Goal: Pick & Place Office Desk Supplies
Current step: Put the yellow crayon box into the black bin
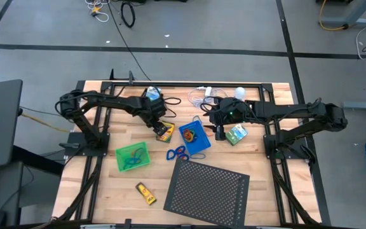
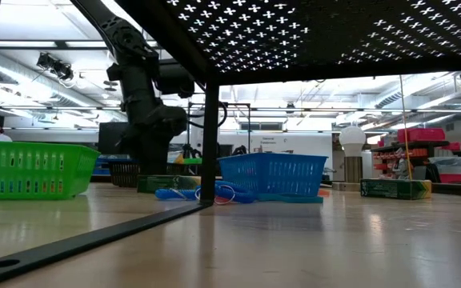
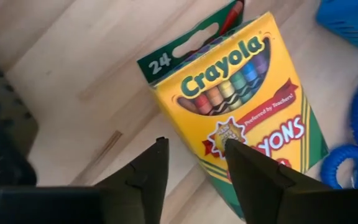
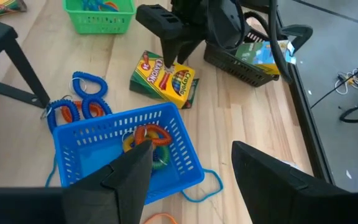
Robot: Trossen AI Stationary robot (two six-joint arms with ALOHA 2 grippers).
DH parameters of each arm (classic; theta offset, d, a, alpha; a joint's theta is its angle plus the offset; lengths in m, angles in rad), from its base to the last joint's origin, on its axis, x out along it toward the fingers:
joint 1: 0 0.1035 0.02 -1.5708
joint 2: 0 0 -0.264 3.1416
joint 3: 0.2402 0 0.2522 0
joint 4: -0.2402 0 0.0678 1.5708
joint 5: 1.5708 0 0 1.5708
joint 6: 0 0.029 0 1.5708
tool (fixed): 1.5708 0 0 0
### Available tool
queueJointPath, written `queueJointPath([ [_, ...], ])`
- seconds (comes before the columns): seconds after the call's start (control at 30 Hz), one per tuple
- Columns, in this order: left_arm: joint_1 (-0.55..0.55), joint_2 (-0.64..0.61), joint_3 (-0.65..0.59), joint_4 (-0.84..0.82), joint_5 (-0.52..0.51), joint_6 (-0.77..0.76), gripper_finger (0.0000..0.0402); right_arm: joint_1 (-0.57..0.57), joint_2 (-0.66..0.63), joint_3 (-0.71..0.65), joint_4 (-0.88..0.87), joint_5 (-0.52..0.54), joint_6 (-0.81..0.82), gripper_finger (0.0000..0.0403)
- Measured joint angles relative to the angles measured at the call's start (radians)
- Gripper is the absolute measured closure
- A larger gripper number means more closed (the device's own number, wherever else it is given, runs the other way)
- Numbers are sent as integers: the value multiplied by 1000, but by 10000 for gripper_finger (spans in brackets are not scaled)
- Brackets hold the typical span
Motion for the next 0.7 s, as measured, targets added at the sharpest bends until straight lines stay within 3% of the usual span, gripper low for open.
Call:
queueJointPath([
  [0.13,0,31,2,5,34,33,285,0,0,0,0,1,0,174],
  [0.33,-1,49,3,24,70,97,386,0,0,0,-2,1,0,174],
  [0.7,-5,10,-3,24,34,156,399,0,0,0,-3,1,0,174],
])
